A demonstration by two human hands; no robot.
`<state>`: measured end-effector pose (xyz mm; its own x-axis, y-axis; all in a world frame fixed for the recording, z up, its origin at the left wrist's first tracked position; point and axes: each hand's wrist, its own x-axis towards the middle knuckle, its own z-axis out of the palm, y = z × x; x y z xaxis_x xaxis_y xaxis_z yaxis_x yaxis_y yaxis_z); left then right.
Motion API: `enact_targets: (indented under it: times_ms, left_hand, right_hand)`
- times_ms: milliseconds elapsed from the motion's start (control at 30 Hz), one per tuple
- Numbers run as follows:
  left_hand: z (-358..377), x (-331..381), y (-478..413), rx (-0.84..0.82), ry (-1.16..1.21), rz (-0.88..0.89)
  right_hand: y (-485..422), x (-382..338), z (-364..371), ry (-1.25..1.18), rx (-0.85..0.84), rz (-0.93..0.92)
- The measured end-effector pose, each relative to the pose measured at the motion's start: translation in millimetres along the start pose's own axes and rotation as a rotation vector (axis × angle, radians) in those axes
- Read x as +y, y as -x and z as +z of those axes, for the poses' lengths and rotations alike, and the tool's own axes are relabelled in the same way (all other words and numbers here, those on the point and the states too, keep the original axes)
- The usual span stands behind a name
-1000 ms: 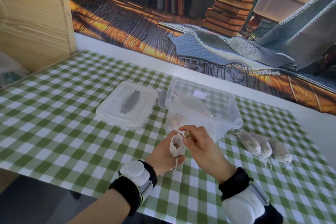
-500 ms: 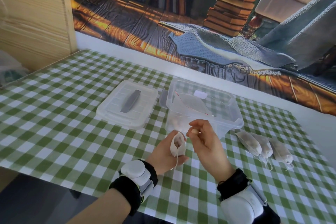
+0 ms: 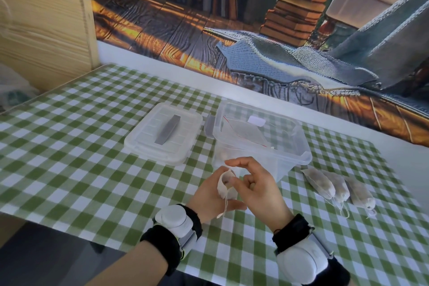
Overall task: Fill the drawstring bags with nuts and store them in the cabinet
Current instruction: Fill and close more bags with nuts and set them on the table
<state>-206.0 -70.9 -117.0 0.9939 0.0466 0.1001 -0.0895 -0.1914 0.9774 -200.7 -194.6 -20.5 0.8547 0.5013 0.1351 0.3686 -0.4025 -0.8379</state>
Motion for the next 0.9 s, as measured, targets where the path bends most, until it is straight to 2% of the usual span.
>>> enact_targets:
  times_ms: [100, 200, 300, 433, 567, 667, 800, 900]
  left_hand:
    - [-0.8, 0.1, 0.3, 0.002, -0.019, -0.002]
    - [-1.4, 2.8, 3.0, 0.008, 0.003, -0.010]
    - [-0.9, 5.3, 6.0, 0.027, 0.069, -0.036]
    - [-1.7, 8.0, 6.7, 0.023, 0.034, -0.039]
    - [-1.5, 7.1, 4.8, -0.006, -0.005, -0.041]
    - [-2.0, 7.4, 5.2, -0.017, -0.027, -0.045]
    - [-1.9, 9.6, 6.4, -0.025, 0.042, -0.033]
    - [-1.9, 13.6, 7.2, -0.017, 0.009, -0.021]
  right_hand:
    - [-2.8, 2.0, -0.3, 0.040, 0.075, 0.013]
    - [-7.1, 6.7, 1.2, 0.119, 0.043, 0.086]
    - [-7.5, 11.5, 2.0, 0.050, 0.068, 0.114]
    - [-6.0, 16.7, 0.9, -0.007, 0.068, 0.111]
    - [-5.1, 12.4, -3.2, -0.170, 0.116, -0.014]
    - [-1.0, 9.4, -2.7, -0.220, 0.049, -0.120]
    - [1.1, 3.4, 3.0, -0.224, -0.031, -0.141]
    - [-0.1, 5.7, 7.0, -0.179, -0.064, -0.133]
